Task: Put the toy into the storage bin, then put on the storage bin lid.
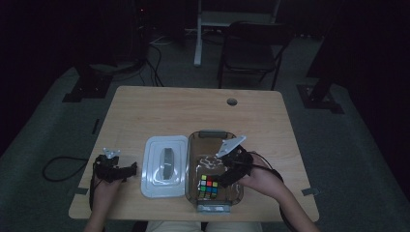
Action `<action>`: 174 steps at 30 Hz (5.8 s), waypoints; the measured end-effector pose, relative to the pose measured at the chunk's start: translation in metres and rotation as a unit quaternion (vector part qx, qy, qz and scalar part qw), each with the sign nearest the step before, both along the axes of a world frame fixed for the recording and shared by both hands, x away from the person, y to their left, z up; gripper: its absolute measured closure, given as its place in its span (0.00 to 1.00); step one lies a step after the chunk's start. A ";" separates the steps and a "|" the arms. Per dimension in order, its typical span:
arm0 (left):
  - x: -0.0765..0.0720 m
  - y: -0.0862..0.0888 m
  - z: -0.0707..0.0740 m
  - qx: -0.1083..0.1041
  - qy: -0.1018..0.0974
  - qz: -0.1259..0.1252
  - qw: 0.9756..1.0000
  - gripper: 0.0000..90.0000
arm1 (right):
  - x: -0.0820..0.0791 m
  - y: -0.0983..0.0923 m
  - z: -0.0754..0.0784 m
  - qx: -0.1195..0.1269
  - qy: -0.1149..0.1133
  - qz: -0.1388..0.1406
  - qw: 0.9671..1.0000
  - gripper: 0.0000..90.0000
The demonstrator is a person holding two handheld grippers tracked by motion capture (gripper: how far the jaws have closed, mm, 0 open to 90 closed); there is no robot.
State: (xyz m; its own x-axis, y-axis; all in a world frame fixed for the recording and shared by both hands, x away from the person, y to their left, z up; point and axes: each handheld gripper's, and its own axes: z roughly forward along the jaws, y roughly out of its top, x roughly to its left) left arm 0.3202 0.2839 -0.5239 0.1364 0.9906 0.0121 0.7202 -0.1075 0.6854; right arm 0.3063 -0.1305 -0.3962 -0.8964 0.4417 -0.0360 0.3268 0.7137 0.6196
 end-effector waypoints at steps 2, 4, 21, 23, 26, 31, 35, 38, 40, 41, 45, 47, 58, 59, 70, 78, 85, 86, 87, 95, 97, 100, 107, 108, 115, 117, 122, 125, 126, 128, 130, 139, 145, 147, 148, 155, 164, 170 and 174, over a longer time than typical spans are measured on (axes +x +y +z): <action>0.000 0.000 0.000 0.000 0.000 0.000 1.000 0.01 | -0.001 -0.007 0.001 0.029 -0.007 -0.012 0.999 0.13; 0.000 0.000 0.000 0.000 0.000 0.000 1.000 0.01 | -0.002 -0.014 0.003 0.054 -0.014 -0.025 0.998 0.13; 0.000 0.000 0.000 0.000 0.001 0.000 1.000 0.01 | -0.006 -0.064 -0.003 0.141 -0.066 -0.132 0.979 0.12; 0.000 0.000 0.000 0.000 0.001 0.000 1.000 0.01 | -0.007 -0.070 -0.006 0.149 -0.069 -0.145 0.976 0.12; 0.000 0.000 0.000 0.000 0.001 0.000 1.000 0.01 | -0.007 -0.078 -0.008 0.160 -0.076 -0.162 0.971 0.12; 0.000 0.000 0.000 0.000 0.001 0.000 1.000 0.01 | -0.006 -0.095 -0.013 0.168 -0.086 -0.189 0.964 0.12; 0.000 0.000 0.000 0.000 0.001 0.000 1.000 0.01 | -0.006 -0.106 -0.018 0.171 -0.090 -0.209 0.959 0.12; 0.000 0.000 0.000 0.000 0.001 0.000 1.000 0.01 | -0.006 -0.111 -0.021 0.166 -0.092 -0.219 0.957 0.12; 0.000 0.000 0.000 0.000 0.001 0.000 1.000 0.01 | -0.007 -0.115 -0.025 0.162 -0.093 -0.228 0.955 0.12; 0.000 0.000 0.000 0.000 0.001 0.000 1.000 0.01 | -0.008 -0.119 -0.030 0.161 -0.089 -0.236 0.954 0.12; -0.001 -0.002 0.000 0.000 0.002 0.013 1.000 0.01 | -0.009 -0.125 -0.044 0.160 -0.087 -0.256 0.949 0.12; -0.002 -0.002 0.000 -0.001 0.001 0.012 1.000 0.01 | -0.010 -0.128 -0.052 0.156 -0.082 -0.263 0.949 0.12; -0.002 -0.002 0.000 -0.001 0.002 0.006 1.000 0.01 | -0.008 -0.137 -0.095 0.132 -0.080 -0.289 0.945 0.12; -0.002 -0.002 0.000 0.000 0.002 0.004 1.000 0.01 | -0.007 -0.138 -0.103 0.125 -0.079 -0.291 0.945 0.12; -0.003 0.001 0.000 0.000 0.000 -0.011 1.000 0.01 | -0.005 -0.140 -0.129 0.080 -0.065 -0.311 0.945 0.14; -0.003 0.002 0.000 0.000 0.001 -0.015 1.000 0.01 | 0.000 -0.137 -0.131 0.062 -0.039 -0.331 0.941 0.14; -0.003 0.002 0.000 0.000 0.001 -0.015 1.000 0.01 | 0.001 -0.139 -0.132 0.063 -0.038 -0.337 0.939 0.14; -0.003 0.002 0.000 0.000 0.001 -0.015 1.000 0.01 | 0.001 -0.139 -0.131 0.063 -0.037 -0.337 0.939 0.14; -0.003 0.002 0.000 0.000 0.001 -0.015 1.000 0.01 | 0.001 -0.139 -0.131 0.063 -0.037 -0.338 0.938 0.14; -0.004 0.006 0.000 -0.011 -0.002 0.001 1.000 0.01 | 0.001 -0.139 -0.132 0.064 -0.037 -0.338 0.938 0.14; -0.005 0.008 0.001 -0.017 -0.003 0.006 1.000 0.01 | 0.001 -0.139 -0.132 0.064 -0.037 -0.338 0.938 0.14; -0.005 0.009 0.003 -0.025 0.005 0.009 1.000 0.01 | 0.001 -0.139 -0.131 0.063 -0.037 -0.338 0.938 0.14; -0.009 0.001 0.019 -0.056 -0.007 -0.004 0.998 0.01 | 0.001 -0.139 -0.132 0.064 -0.037 -0.338 0.938 0.14; -0.009 -0.002 0.021 -0.054 -0.005 -0.012 0.998 0.01 | 0.001 -0.139 -0.132 0.064 -0.037 -0.338 0.938 0.14; -0.013 -0.026 0.029 -0.046 -0.009 -0.059 0.997 0.01 | 0.001 -0.139 -0.132 0.064 -0.037 -0.338 0.938 0.14; -0.013 -0.033 0.028 -0.056 -0.002 -0.077 0.995 0.01 | 0.001 -0.139 -0.132 0.063 -0.037 -0.338 0.938 0.14; -0.015 -0.053 0.029 -0.065 0.001 -0.114 0.991 0.01 | 0.001 -0.139 -0.132 0.063 -0.037 -0.338 0.938 0.14; -0.014 -0.057 0.029 -0.073 0.002 -0.120 0.990 0.01 | 0.001 -0.139 -0.132 0.063 -0.037 -0.338 0.938 0.14; -0.013 -0.062 0.030 -0.085 0.004 -0.130 0.988 0.01 | 0.001 -0.139 -0.132 0.063 -0.037 -0.338 0.938 0.14; -0.014 -0.068 0.031 -0.086 0.005 -0.141 0.986 0.01 | 0.001 -0.139 -0.132 0.063 -0.037 -0.338 0.938 0.14; -0.014 -0.071 0.031 -0.086 0.003 -0.145 0.986 0.01 | 0.001 -0.139 -0.132 0.063 -0.037 -0.338 0.938 0.14; -0.013 -0.101 0.033 -0.091 -0.001 -0.173 0.981 0.04 | 0.001 -0.139 -0.132 0.063 -0.037 -0.338 0.938 0.14; -0.006 -0.117 0.026 -0.058 -0.004 -0.185 0.981 0.08 | 0.001 -0.138 -0.132 0.064 -0.037 -0.337 0.939 0.14; -0.003 -0.119 0.023 -0.064 -0.003 -0.190 0.980 0.19 | 0.000 -0.138 -0.132 0.064 -0.037 -0.337 0.939 0.14; -0.002 -0.121 0.022 -0.066 -0.003 -0.191 0.979 0.19 | 0.000 -0.138 -0.132 0.064 -0.037 -0.337 0.939 0.14; 0.001 -0.124 0.017 -0.059 -0.011 -0.183 0.981 0.37 | 0.000 -0.138 -0.132 0.064 -0.036 -0.337 0.939 0.14; 0.000 -0.120 0.017 -0.067 -0.030 -0.190 0.979 0.67 | 0.001 -0.138 -0.131 0.066 -0.040 -0.335 0.939 0.15; 0.003 -0.110 0.015 -0.096 -0.034 -0.170 0.980 0.74 | -0.005 -0.134 -0.123 0.099 -0.057 -0.321 0.940 0.15; 0.004 -0.104 0.015 -0.115 -0.034 -0.160 0.980 0.77 | -0.009 -0.124 -0.117 0.119 -0.055 -0.290 0.948 0.15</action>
